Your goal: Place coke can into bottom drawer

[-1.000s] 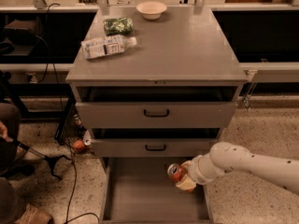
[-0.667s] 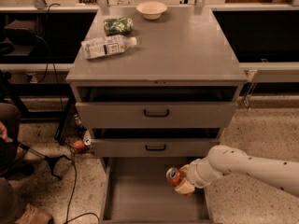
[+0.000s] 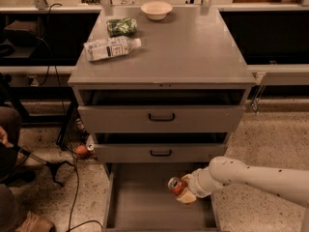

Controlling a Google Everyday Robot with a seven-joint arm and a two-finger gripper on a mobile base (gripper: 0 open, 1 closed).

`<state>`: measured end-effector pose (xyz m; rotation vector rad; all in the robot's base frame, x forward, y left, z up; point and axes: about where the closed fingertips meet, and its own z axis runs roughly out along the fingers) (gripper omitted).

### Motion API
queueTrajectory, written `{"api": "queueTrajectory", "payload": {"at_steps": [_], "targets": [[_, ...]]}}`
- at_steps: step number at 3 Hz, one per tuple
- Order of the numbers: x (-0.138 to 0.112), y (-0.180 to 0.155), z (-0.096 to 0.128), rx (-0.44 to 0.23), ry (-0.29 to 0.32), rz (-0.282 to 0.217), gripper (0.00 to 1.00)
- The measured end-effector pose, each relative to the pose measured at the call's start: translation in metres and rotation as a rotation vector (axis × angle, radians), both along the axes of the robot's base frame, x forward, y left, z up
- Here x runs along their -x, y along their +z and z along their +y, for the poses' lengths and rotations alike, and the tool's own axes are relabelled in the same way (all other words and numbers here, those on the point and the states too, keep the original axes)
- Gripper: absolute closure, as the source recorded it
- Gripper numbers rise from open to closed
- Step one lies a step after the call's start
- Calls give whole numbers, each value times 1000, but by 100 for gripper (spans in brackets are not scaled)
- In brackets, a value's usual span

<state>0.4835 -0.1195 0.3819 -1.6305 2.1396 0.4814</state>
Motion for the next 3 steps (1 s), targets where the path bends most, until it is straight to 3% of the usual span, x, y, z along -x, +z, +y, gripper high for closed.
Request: {"api": "queueTrajectory", "payload": {"at_steps": [3], "targets": [[0,-134,46,-1,55,35,100]]}}
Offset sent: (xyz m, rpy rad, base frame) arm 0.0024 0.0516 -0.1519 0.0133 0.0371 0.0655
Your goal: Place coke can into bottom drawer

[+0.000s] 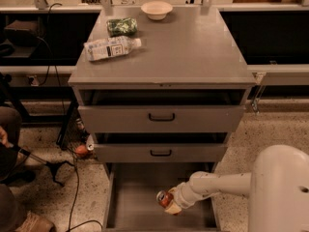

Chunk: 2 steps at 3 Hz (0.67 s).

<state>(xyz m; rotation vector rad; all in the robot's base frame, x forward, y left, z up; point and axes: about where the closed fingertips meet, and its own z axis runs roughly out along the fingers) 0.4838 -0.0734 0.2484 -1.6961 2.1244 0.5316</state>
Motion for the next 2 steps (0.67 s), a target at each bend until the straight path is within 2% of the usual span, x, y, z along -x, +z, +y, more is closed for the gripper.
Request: {"api": "queueTrajectory", "payload": {"at_steps": [2], "targets": [[-10,-67,24,-45,-27,34,100]]}}
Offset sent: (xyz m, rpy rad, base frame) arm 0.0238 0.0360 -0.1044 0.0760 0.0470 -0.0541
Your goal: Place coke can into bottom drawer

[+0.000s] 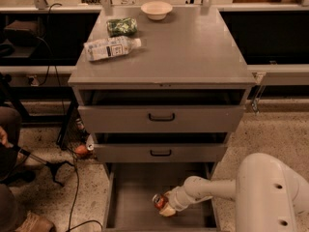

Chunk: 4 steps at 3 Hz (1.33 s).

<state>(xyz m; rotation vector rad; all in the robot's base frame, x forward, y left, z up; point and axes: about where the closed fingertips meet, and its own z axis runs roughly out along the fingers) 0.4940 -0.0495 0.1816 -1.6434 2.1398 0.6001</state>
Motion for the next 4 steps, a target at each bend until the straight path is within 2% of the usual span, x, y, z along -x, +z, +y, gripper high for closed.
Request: {"api": "queueTrajectory", "payload": {"at_steps": [2,3,4], "targets": [[-8,-46,23,-33,-13,39,100],[-8,-56,31,-41,-8,51,100],[-10,-58,36,-51,-1,56,85]]}}
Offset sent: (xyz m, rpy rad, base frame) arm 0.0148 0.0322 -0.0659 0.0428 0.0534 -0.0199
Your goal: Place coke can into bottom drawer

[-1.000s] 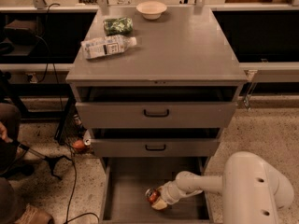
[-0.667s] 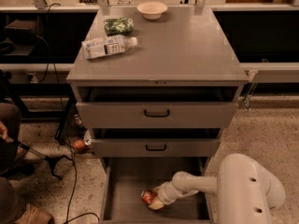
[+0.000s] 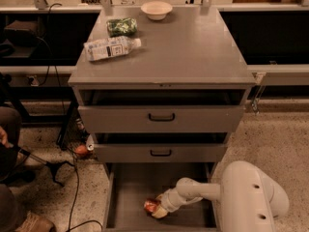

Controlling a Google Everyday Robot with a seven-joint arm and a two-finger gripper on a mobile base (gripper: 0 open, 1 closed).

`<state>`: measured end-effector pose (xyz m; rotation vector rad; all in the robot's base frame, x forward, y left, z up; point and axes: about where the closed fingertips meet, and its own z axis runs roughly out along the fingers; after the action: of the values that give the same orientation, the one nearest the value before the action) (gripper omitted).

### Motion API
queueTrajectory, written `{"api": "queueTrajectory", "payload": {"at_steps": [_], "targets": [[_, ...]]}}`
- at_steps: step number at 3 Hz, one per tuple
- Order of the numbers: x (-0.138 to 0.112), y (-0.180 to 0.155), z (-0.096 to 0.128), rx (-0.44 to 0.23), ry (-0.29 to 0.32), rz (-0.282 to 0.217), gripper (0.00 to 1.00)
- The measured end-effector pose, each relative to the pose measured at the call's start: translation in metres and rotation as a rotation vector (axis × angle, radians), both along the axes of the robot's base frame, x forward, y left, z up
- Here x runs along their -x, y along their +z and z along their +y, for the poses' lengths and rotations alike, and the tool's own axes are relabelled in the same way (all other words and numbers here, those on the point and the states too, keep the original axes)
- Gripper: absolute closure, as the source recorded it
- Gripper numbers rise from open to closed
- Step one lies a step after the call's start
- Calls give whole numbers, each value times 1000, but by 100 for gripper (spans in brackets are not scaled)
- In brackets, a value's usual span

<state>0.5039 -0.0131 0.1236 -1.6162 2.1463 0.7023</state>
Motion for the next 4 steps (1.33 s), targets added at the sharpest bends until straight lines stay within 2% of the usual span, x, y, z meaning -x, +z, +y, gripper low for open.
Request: {"api": "queueTrajectory", "payload": {"at_steps": [1,3,4], "targets": [[-1,3,2,-6,4,-4,54],[-14,32,18,-65,43,-52,6],[-18,42,22,-88,59,-66,0]]}}
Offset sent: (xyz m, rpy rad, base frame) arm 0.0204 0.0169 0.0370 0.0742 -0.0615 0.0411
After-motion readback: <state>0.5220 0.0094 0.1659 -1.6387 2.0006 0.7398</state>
